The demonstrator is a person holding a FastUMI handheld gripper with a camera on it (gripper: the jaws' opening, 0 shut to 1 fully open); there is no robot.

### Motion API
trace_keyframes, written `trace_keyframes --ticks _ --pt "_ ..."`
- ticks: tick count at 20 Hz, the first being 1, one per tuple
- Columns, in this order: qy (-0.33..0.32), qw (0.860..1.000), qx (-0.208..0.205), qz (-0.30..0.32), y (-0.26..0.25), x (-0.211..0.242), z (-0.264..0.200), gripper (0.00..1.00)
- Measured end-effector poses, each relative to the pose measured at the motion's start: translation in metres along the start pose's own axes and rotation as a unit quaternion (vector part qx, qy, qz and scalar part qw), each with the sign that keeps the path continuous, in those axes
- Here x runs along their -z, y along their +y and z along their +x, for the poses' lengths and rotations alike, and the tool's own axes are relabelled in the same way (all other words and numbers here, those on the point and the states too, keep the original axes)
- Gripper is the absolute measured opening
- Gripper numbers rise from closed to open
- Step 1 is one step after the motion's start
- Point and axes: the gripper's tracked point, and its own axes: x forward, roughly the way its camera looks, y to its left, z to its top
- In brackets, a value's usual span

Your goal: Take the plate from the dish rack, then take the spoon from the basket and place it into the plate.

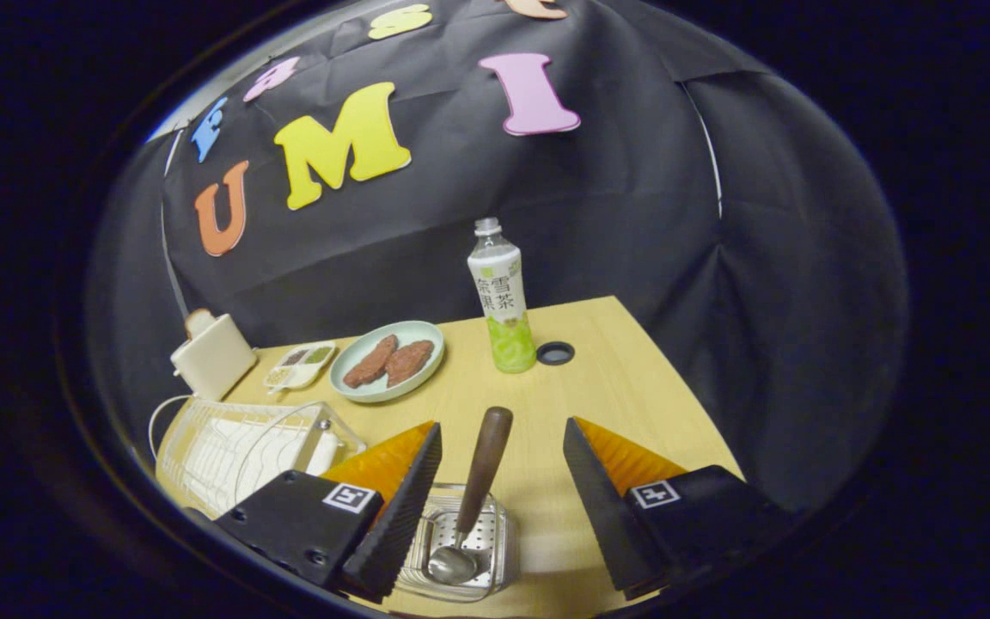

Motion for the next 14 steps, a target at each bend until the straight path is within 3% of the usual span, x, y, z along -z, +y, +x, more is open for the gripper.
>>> trace_keyframes --ticks 3,6,8,14 --pt "0.000 1.000 0.005 -0.001 -0.006 -0.002 0.005 0.76" --pt "0.011 1.000 0.004 0.011 0.004 -0.001 0.008 0.36" --pt "0.014 1.000 0.025 0.005 0.002 -0.001 0.010 0.23" --pt "-0.018 0.998 0.050 -0.017 0.021 -0.023 -0.015 0.17"
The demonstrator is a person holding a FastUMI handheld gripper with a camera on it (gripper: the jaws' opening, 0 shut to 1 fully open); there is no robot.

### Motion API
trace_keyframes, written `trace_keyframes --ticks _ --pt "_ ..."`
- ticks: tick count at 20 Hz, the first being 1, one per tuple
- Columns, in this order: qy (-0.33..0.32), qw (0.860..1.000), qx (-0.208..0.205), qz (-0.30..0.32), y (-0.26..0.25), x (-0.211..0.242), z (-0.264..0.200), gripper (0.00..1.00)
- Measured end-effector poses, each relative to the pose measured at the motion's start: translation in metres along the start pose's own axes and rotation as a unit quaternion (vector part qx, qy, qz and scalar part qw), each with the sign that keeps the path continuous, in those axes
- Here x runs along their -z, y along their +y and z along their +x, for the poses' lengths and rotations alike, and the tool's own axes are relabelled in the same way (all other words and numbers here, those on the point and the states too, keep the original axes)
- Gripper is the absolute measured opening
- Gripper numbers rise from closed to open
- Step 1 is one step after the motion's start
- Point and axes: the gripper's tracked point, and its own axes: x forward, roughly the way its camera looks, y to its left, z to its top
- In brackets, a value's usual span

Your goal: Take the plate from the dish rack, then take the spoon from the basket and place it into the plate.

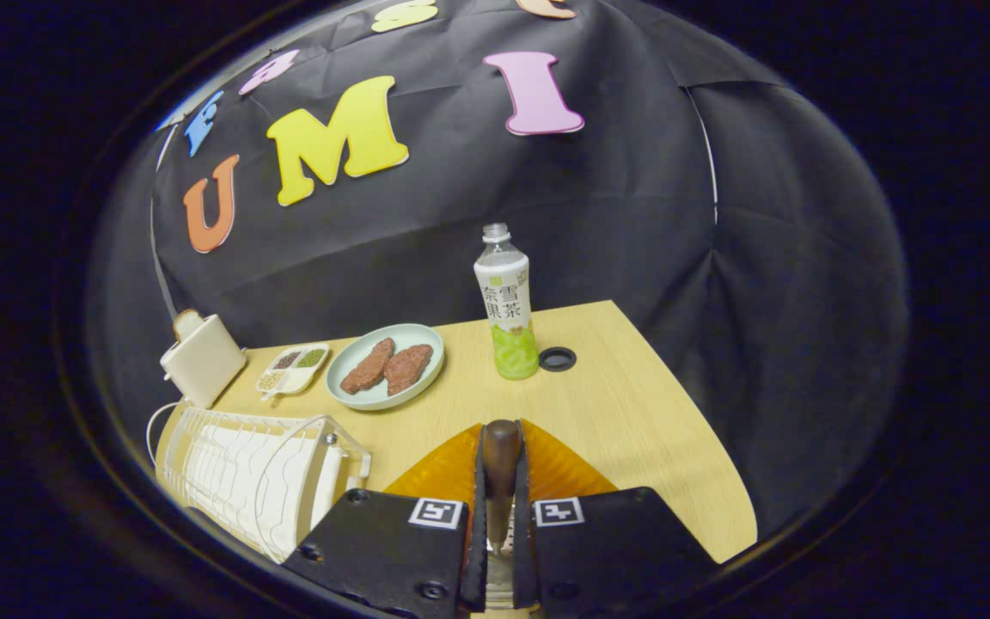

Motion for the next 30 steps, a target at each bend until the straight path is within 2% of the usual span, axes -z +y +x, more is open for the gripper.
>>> trace_keyframes --ticks 7,12,18,24,30 --pt "-0.044 0.998 0.031 -0.025 0.008 -0.026 -0.047 0.17" --pt "-0.076 0.997 0.029 -0.014 0.024 -0.044 -0.090 0.17" --pt "-0.114 0.992 0.033 -0.028 0.052 -0.051 -0.165 0.17" --pt "-0.147 0.987 0.028 -0.053 0.108 -0.017 -0.252 0.17" --pt "-0.155 0.986 0.001 -0.066 0.181 0.052 -0.307 0.17"
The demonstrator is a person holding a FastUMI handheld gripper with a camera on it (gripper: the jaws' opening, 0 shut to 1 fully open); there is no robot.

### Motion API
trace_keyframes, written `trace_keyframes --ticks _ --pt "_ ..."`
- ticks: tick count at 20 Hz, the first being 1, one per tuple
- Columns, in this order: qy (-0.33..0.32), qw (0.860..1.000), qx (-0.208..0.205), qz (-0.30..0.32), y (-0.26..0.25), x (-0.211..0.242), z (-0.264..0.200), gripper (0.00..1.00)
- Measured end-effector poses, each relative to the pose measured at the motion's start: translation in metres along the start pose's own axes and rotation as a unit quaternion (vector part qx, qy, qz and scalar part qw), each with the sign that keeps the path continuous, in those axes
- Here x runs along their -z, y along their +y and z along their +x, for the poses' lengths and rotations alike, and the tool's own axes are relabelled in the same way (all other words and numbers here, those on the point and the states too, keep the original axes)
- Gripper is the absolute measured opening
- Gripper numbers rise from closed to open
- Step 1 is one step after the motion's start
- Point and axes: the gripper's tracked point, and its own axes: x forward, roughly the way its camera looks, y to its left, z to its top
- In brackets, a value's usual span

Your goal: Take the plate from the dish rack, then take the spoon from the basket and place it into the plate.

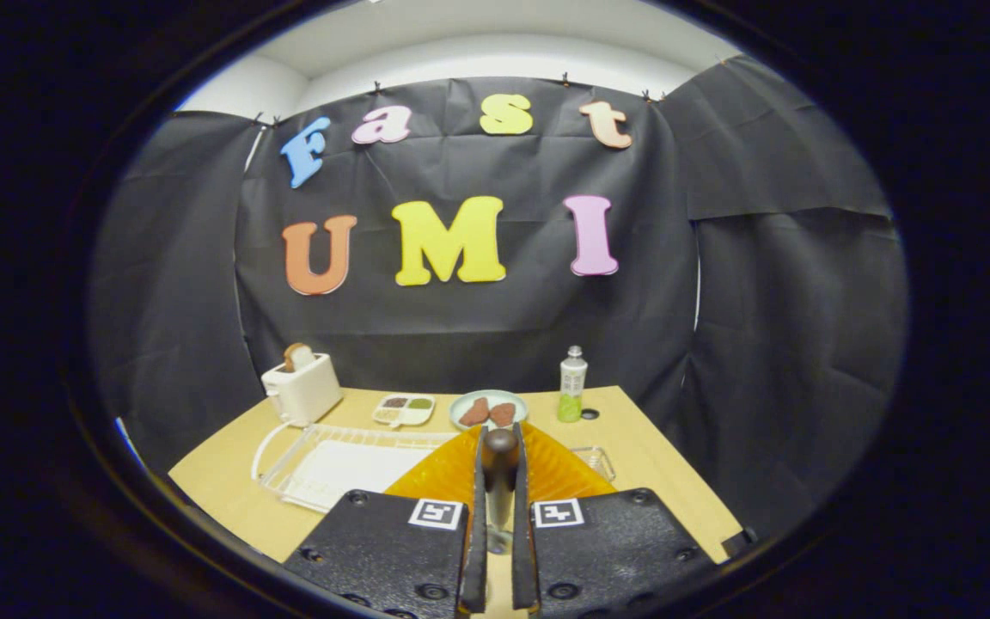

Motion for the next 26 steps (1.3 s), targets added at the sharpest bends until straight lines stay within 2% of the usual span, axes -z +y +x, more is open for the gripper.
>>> trace_keyframes --ticks 4,7,10,12,17,21,26 --pt "0.001 1.000 -0.001 -0.007 0.049 0.044 -0.028 0.17" --pt "0.002 1.000 0.013 0.003 0.077 0.080 -0.042 0.17" --pt "0.014 1.000 0.019 0.021 0.103 0.115 -0.044 0.17" --pt "0.027 0.999 0.015 0.010 0.116 0.133 -0.043 0.17" --pt "0.021 0.999 0.029 0.004 0.117 0.153 -0.035 0.17" --pt "0.036 0.999 0.022 0.023 0.118 0.162 -0.032 0.17" --pt "0.047 0.999 0.021 0.016 0.114 0.170 -0.025 0.19"
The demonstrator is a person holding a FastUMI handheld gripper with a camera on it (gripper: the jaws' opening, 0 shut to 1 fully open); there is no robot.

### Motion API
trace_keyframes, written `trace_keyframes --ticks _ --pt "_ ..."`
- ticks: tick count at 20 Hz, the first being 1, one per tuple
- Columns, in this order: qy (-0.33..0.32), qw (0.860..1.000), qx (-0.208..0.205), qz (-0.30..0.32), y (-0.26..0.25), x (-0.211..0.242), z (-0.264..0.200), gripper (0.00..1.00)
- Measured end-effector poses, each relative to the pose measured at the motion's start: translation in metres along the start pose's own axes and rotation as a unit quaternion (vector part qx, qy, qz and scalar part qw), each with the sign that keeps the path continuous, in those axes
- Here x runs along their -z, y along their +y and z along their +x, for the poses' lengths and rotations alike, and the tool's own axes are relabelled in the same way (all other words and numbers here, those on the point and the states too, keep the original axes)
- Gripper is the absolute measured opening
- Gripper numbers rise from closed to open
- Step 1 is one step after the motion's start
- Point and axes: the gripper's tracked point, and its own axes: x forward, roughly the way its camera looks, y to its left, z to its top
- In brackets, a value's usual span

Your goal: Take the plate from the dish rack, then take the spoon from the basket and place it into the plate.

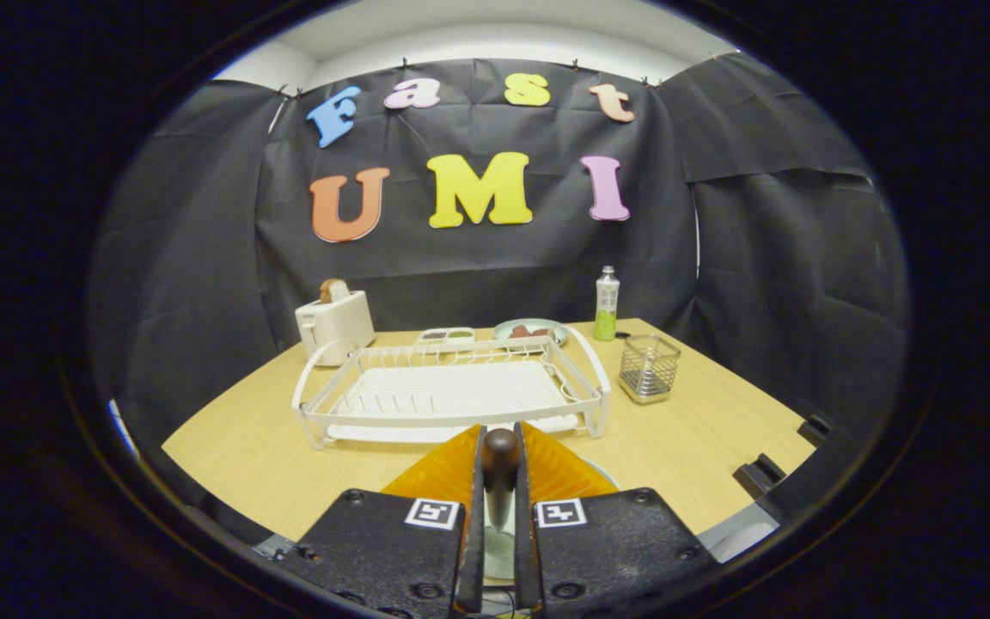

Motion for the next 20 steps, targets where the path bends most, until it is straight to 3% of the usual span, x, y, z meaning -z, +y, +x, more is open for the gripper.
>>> trace_keyframes --ticks 3,9,10,12,18,20 --pt "-0.003 1.000 0.006 0.001 -0.007 -0.002 0.003 0.20" --pt "-0.069 0.997 0.036 -0.011 -0.031 -0.033 -0.008 0.24" --pt "-0.075 0.997 0.036 -0.009 -0.032 -0.036 -0.010 0.37" --pt "-0.083 0.996 0.037 -0.001 -0.039 -0.044 -0.015 0.53" --pt "-0.108 0.992 0.072 0.006 -0.069 -0.071 -0.030 0.80" --pt "-0.103 0.993 0.065 0.000 -0.071 -0.076 -0.035 0.89"
